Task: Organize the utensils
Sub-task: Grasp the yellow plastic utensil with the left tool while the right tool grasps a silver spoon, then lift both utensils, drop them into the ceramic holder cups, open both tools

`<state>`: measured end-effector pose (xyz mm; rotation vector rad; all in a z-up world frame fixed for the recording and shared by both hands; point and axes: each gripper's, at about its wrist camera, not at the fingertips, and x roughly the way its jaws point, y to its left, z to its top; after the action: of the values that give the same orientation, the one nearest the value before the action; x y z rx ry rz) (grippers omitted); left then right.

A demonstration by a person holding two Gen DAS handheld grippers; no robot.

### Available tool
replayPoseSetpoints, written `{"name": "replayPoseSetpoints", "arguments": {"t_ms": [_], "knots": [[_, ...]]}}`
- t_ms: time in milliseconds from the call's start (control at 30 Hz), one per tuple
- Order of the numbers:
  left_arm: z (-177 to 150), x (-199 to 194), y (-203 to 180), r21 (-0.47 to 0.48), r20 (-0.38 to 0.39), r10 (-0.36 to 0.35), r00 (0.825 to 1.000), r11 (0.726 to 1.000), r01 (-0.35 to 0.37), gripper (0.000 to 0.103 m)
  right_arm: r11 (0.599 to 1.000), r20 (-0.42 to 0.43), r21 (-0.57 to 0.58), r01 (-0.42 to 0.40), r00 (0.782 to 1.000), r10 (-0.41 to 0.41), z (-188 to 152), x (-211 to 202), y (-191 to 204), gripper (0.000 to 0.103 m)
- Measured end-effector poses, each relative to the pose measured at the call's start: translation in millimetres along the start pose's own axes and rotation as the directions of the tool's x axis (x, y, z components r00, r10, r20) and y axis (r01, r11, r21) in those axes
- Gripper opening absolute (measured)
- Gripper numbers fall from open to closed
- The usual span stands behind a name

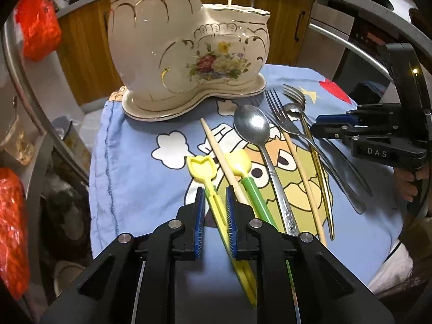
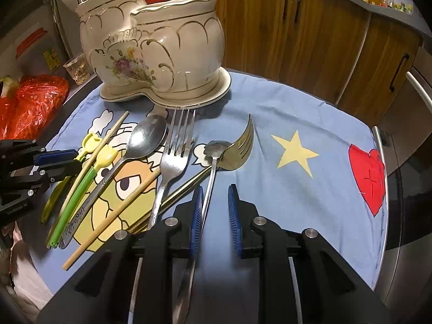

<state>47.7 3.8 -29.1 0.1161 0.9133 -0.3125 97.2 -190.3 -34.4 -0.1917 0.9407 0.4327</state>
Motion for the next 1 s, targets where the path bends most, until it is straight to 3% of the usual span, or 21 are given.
{"name": "replayPoseSetpoints", "arguments": {"t_ms": [167, 233, 400, 667, 833, 1000], "knots": [[1.2, 1.7, 0.2, 0.007, 0.006, 0.007, 1.0, 1.0, -0.007, 0.017, 1.0, 0.003, -0.023, 0.011, 1.0, -0.011, 2.9, 2.7, 2.9, 0.019], [2.5, 3.5, -1.2, 0.017, 0.011, 0.017, 1.0, 1.0, -0.017, 0.017, 1.0, 0.004, -0.028, -0.006, 1.0, 0.006, 4.0, 3.7, 3.4, 0.009], [0.4, 4.2, -1.4, 0.012, 0.044, 0.034, 0.998, 0.999, -0.035, 0.011, 0.999, 0.024, -0.013, -0.036, 0.999, 0.036, 3.1, 4.9, 3.4, 0.004], [-3.5, -5.8, 13.2, -0.03, 0.102, 0.014, 0.995, 0.999, -0.011, 0.011, 0.998, 0.13, 0.025, -0.052, 0.99, 0.048, -0.9, -15.0, -5.4, 0.003], [-4.8, -18.6, 22.1, -0.05, 0.141, -0.019, 0.99, 0.998, 0.026, 0.011, 0.995, 0.196, 0.043, -0.091, 0.977, 0.081, 1.1, -29.9, -8.8, 0.003], [-1.5, -33.8, 25.2, -0.058, 0.194, -0.061, 0.979, 0.996, 0.073, 0.01, 0.989, 0.292, 0.04, -0.141, 0.948, 0.123, 6.1, -50.2, -7.2, 0.003]]}}
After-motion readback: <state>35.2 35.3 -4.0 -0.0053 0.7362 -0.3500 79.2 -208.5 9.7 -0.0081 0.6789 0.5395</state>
